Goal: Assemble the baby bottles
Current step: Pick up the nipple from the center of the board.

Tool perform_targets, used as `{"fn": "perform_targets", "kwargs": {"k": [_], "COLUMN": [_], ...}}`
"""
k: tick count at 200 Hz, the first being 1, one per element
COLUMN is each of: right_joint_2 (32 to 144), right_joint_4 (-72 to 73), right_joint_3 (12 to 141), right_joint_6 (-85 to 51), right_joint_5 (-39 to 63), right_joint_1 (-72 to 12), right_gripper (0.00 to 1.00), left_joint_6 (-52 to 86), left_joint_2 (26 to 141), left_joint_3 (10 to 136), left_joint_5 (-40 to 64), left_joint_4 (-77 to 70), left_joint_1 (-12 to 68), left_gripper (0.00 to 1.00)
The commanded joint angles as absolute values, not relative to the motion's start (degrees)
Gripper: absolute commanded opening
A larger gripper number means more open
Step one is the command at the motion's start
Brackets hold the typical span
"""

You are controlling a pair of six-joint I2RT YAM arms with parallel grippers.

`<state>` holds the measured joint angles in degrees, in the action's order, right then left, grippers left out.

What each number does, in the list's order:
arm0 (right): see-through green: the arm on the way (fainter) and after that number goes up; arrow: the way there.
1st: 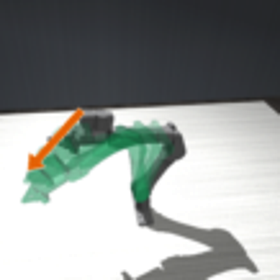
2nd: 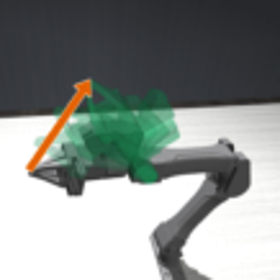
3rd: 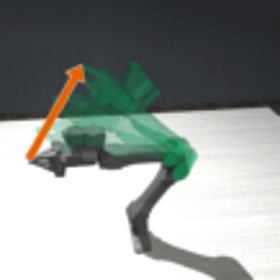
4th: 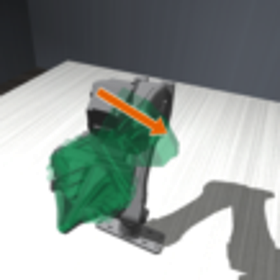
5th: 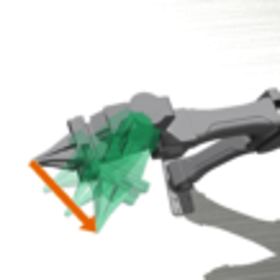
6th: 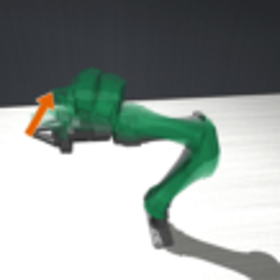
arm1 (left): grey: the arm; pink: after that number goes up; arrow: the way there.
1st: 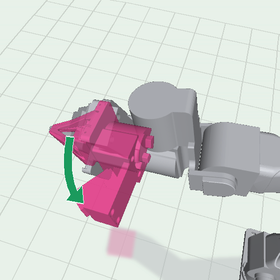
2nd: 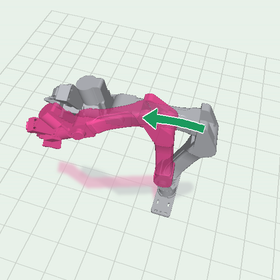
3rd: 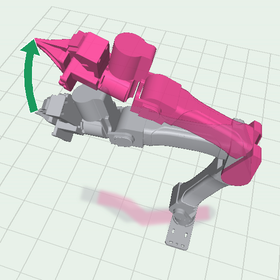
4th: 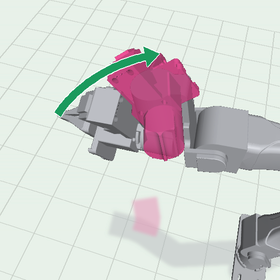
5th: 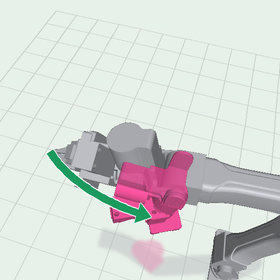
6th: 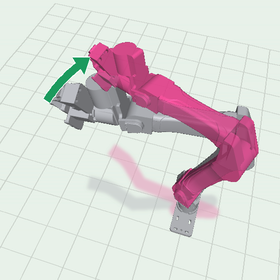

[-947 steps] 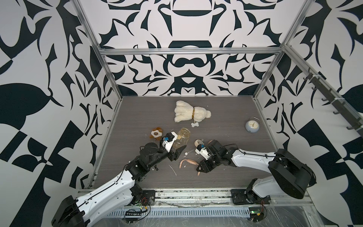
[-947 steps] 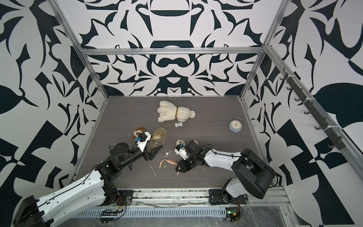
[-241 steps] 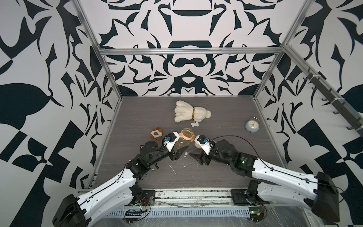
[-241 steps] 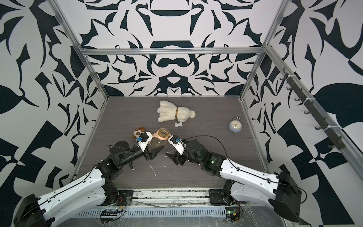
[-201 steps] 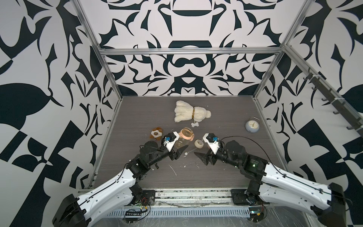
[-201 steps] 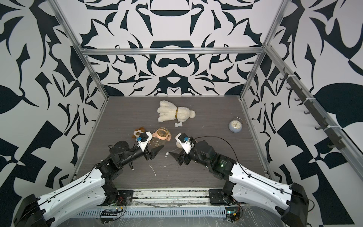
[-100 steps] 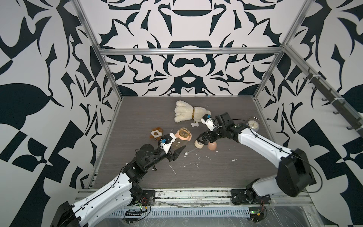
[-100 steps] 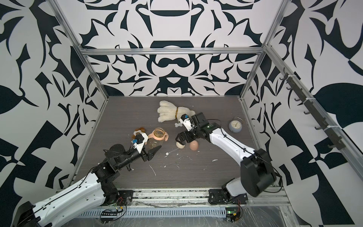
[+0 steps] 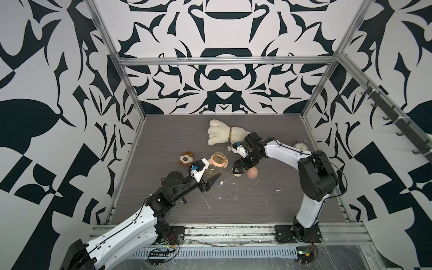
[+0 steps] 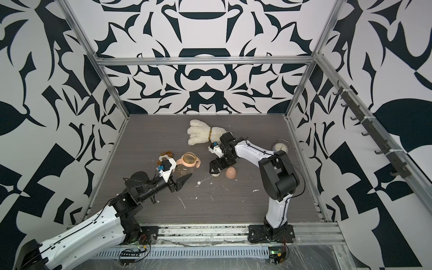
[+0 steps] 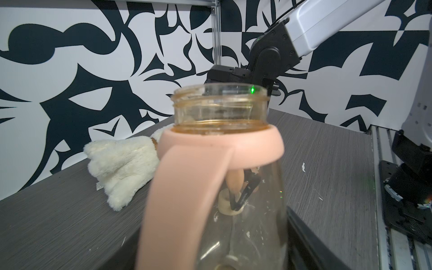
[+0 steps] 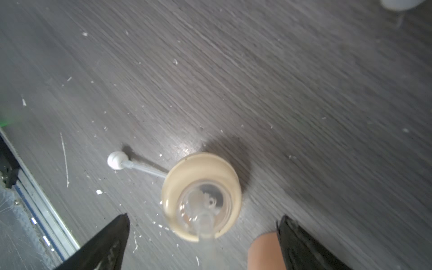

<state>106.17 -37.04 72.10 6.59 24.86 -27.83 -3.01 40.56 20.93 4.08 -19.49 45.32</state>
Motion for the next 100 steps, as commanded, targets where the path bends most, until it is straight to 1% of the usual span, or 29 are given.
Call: {"fn": "perform_targets", "kwargs": {"k": [1, 61, 100], "right_joint_2": [106.92, 111.28, 112.31], "right_joint_4": [-39.28, -38.56, -38.97], "right_joint_3": [74.96, 76.74, 77.12], "right_joint_6": [8.46, 8.32, 8.71], "right_joint_5": [26.91, 29.18, 29.41], "right_joint_1": [-27.77, -27.77, -27.93], "right_gripper": [0.98, 0.94, 0.85], "left_joint_6": [-2.99, -3.25, -3.34], "left_joint_2": [40.07, 40.21, 40.09], "left_joint_3": [19.8, 19.86, 19.86], "left_joint_5": [4.34, 4.04, 3.88], "left_joint_4": [-21.44, -21.38, -21.23], "left_joint_1": [45.09, 45.09, 45.08], "left_gripper": [0.11, 0.12, 0.12]}}
